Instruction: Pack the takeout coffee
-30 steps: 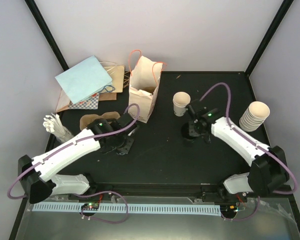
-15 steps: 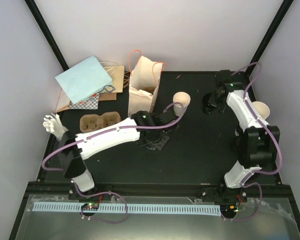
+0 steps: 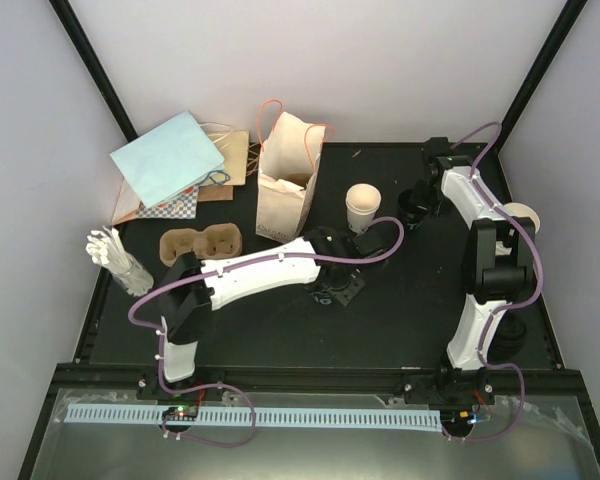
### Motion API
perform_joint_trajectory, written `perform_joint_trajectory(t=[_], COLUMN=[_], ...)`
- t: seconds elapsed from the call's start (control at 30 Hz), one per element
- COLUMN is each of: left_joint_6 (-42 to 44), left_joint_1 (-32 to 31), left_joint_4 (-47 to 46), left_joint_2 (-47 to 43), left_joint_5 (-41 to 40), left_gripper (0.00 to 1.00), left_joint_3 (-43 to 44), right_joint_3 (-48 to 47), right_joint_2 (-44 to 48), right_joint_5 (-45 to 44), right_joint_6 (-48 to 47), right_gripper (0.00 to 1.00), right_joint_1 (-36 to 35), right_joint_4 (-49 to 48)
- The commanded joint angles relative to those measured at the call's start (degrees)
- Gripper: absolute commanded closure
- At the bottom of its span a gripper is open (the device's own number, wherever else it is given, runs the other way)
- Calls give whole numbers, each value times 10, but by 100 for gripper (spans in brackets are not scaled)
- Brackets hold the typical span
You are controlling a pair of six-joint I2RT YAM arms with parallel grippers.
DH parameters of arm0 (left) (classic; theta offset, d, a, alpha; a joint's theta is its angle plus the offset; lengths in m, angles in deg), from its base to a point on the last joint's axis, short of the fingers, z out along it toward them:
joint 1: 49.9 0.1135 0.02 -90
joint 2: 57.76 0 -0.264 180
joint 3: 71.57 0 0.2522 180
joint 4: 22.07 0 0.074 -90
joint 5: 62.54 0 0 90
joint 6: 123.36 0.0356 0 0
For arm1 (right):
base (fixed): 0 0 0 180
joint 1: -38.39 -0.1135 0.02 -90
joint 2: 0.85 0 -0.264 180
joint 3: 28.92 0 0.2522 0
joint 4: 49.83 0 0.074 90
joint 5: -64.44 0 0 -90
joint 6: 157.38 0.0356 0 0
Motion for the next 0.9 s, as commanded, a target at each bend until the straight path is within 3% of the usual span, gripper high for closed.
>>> perform_joint_trajectory(t=[0.0, 0.27, 0.37, 0.5, 0.87], left_joint_6=[6, 1, 1, 0, -1], left_joint_1=[-11, -19, -21, -21, -23], left_joint_4=[-7, -17, -19, -21, -29], left_joint_2=[6, 8, 5, 6, 13], left_joint_5=[-19, -20, -21, -22, -22], left_gripper=[99, 98, 98, 98, 98], left_joint_3=[25, 10, 7, 5, 2], right_joint_3=[-20, -17, -16, -21, -54], right_joint_2=[-5, -6, -1, 7, 54], right_joint_5=[-2, 10, 0, -16, -31], right_joint_6=[-11, -7, -8, -9, -21], right_gripper=[83, 79, 63, 60, 18], right_joint_1=[3, 2, 3, 2, 1], right_joint_4=[-3, -6, -4, 1, 33])
